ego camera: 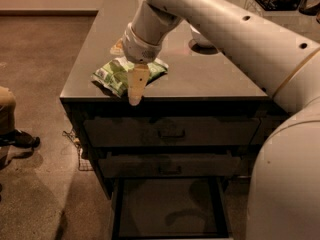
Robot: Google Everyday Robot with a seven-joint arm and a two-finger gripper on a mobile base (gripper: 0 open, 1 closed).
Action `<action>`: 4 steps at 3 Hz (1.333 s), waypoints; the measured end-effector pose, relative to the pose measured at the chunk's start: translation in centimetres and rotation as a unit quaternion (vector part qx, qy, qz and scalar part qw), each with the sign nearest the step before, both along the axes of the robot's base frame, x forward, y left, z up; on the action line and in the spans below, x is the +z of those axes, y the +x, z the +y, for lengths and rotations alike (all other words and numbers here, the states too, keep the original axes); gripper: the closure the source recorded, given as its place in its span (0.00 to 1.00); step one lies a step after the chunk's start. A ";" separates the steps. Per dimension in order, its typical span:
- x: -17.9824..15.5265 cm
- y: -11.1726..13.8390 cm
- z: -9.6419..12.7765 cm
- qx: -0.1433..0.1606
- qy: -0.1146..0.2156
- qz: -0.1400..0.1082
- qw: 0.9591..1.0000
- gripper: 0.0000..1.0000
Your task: Place green jalapeno chip bag into bottom drawer
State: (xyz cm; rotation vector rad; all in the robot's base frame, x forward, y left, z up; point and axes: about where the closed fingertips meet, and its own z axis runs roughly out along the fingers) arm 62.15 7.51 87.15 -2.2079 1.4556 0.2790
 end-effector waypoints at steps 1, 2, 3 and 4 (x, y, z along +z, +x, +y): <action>-1.0 0.3 0.4 -0.010 -0.006 0.005 1.000 0.00; -1.5 0.3 0.5 -0.019 -0.003 0.010 1.000 0.18; -1.8 0.1 0.4 -0.025 0.001 0.014 1.000 0.42; -1.8 -0.1 0.3 -0.030 0.009 0.017 0.999 0.65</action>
Offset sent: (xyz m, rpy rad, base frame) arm 0.0035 0.0031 -0.0180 0.0012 0.0263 -0.0632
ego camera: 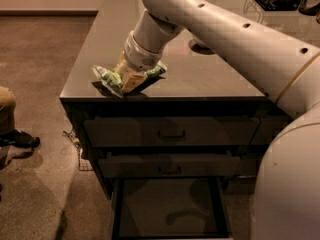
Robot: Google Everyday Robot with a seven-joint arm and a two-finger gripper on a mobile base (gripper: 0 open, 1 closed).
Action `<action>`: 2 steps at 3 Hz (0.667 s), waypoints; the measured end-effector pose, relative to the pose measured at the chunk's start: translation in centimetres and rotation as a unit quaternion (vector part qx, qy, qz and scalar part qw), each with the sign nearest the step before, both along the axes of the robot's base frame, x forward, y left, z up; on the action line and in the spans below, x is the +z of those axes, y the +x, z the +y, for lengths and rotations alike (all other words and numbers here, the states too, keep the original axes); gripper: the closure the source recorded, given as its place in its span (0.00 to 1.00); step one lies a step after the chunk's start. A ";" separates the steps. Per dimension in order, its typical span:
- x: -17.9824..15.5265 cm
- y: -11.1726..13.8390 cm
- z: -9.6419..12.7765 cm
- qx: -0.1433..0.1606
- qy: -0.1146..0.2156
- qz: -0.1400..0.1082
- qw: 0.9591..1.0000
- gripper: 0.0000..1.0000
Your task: Place green jalapeno chip bag into bottom drawer
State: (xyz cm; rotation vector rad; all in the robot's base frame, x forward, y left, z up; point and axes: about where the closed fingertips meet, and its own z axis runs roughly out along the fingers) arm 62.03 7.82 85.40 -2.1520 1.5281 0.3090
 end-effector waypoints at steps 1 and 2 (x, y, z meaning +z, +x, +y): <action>1.2 0.0 -0.5 -0.005 0.010 -0.010 1.000 0.88; 4.8 -0.5 -3.1 -0.028 0.021 -0.037 0.999 1.00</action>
Offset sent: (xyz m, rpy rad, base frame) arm 0.0007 -0.0492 0.0758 0.0635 -0.1349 -0.0916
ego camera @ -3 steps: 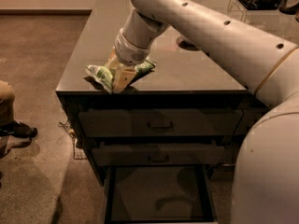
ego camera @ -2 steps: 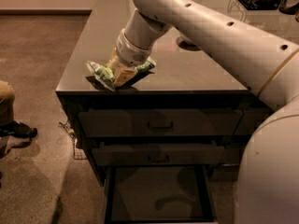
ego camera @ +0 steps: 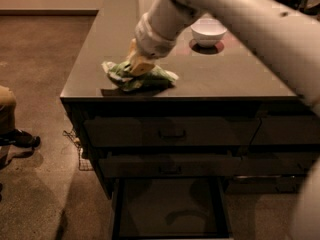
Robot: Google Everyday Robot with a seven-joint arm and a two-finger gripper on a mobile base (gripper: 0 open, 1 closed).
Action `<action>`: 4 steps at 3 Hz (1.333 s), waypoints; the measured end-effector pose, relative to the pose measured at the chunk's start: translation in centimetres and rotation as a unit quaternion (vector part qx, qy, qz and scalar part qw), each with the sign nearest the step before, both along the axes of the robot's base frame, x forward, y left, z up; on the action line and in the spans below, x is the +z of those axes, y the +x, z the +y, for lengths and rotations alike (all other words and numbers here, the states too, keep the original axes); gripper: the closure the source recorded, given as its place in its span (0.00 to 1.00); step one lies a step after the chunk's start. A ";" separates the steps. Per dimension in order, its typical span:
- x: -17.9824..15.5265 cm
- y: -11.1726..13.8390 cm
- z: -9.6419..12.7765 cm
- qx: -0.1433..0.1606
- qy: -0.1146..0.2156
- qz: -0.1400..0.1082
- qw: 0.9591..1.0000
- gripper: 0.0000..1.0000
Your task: Place green jalapeno chip bag into bottom drawer
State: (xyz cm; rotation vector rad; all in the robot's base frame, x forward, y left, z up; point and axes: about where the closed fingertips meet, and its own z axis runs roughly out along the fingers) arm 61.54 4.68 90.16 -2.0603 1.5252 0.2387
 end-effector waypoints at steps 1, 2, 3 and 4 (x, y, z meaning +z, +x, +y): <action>2.4 -1.6 -2.7 -0.018 0.005 -0.005 1.000 1.00; 2.1 -1.7 -2.5 -0.017 0.002 -0.002 1.000 1.00; 1.6 -3.9 -2.0 -0.019 -0.004 0.012 1.000 1.00; 0.5 -10.0 -0.6 -0.032 -0.005 0.049 0.998 1.00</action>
Offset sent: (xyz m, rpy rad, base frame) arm -0.0129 -0.0219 0.0198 0.0081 -0.0069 -0.0304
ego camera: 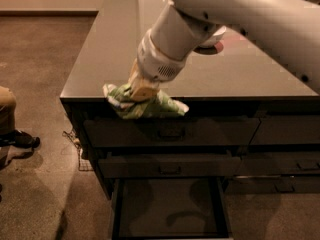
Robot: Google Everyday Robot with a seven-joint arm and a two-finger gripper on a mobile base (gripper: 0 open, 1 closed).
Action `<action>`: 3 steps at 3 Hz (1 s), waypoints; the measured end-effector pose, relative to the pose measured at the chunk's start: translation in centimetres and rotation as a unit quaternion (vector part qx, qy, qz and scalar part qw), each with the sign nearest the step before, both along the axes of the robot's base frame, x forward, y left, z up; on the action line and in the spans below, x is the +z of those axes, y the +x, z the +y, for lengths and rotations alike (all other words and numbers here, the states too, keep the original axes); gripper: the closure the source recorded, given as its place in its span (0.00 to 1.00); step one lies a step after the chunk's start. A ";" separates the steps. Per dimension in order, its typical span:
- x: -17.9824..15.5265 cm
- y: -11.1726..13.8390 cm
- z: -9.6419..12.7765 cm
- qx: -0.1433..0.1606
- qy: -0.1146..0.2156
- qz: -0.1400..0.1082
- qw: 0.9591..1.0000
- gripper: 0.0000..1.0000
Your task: Place green jalapeno chip bag into bottom drawer
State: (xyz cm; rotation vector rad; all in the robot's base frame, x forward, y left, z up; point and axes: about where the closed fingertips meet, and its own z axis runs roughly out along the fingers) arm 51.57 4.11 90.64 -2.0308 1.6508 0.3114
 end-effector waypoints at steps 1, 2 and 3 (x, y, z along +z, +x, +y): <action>-1.6 -5.0 1.3 -0.012 0.010 0.032 0.999 1.00; -1.6 -5.0 1.3 -0.012 0.010 0.032 0.999 1.00; -3.8 -5.0 0.8 -0.022 0.008 0.056 0.998 1.00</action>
Offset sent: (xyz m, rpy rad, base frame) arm -0.0397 0.0113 -0.0104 0.0223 0.0506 -0.0235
